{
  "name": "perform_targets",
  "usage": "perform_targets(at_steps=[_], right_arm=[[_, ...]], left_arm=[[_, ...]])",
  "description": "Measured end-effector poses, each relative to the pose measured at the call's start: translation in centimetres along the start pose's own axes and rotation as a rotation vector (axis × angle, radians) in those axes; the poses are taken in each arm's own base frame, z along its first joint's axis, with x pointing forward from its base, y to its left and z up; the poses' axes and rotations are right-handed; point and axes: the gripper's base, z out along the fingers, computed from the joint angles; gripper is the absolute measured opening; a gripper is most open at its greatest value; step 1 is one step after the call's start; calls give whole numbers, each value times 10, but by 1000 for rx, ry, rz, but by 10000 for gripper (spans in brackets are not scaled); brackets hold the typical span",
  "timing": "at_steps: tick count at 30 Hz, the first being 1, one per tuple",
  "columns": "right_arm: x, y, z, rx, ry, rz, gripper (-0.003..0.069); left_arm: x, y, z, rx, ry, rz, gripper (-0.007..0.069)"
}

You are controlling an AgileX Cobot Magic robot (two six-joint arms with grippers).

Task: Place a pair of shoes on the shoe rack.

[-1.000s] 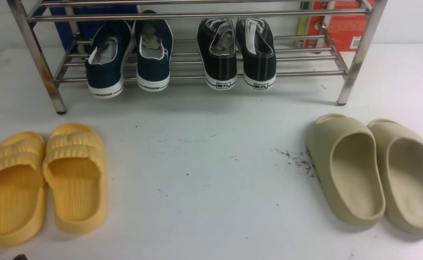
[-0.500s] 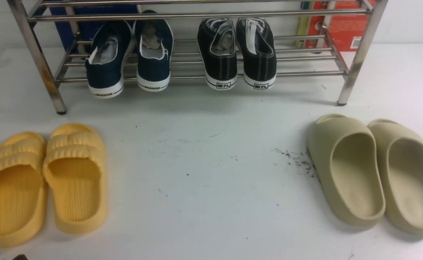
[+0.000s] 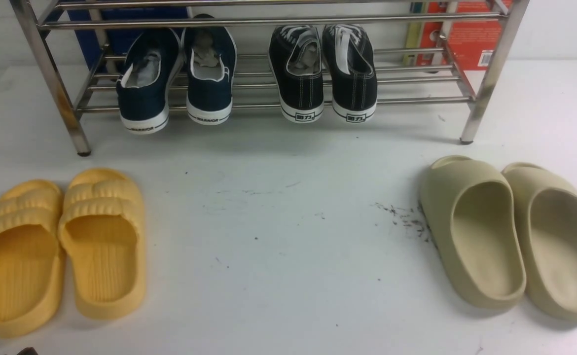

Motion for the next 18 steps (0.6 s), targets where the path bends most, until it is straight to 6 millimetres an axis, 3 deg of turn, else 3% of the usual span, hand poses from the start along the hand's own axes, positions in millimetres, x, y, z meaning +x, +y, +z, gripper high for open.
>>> perform_targets(at_steps=[18], right_arm=[[0,0,0,1,0,-1,17]], left_arm=[[0,0,0,-2,0,-1,239]])
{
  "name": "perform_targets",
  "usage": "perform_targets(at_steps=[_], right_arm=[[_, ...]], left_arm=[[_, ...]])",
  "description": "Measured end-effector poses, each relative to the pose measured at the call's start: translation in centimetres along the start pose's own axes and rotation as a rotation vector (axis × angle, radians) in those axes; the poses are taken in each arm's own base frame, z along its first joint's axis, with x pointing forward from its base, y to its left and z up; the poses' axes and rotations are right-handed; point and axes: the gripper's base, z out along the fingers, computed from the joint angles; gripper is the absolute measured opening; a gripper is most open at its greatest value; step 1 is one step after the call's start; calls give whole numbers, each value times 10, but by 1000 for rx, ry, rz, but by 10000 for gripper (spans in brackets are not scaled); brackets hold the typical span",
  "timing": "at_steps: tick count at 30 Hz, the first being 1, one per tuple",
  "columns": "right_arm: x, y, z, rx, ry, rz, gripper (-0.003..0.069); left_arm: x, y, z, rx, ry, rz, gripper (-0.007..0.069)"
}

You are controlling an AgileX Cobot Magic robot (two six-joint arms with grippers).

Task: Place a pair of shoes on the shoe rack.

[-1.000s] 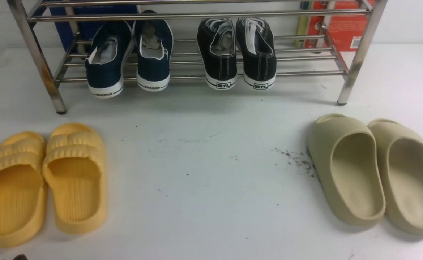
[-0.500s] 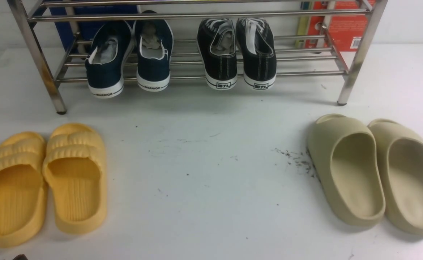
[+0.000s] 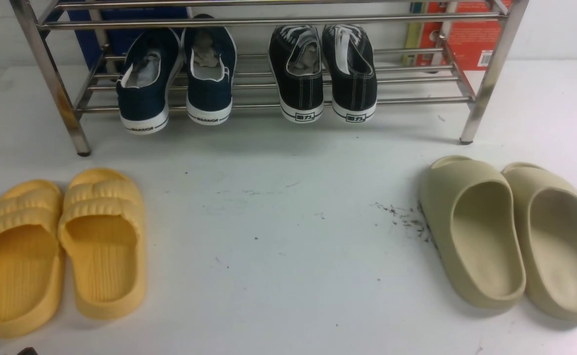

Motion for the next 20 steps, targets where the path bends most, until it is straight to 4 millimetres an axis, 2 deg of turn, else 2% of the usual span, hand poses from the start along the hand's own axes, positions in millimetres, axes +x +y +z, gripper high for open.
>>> perform_targets(at_steps=[20], right_arm=[[0,0,0,-1,0,2,38]], left_arm=[[0,0,0,0,0,0,239]])
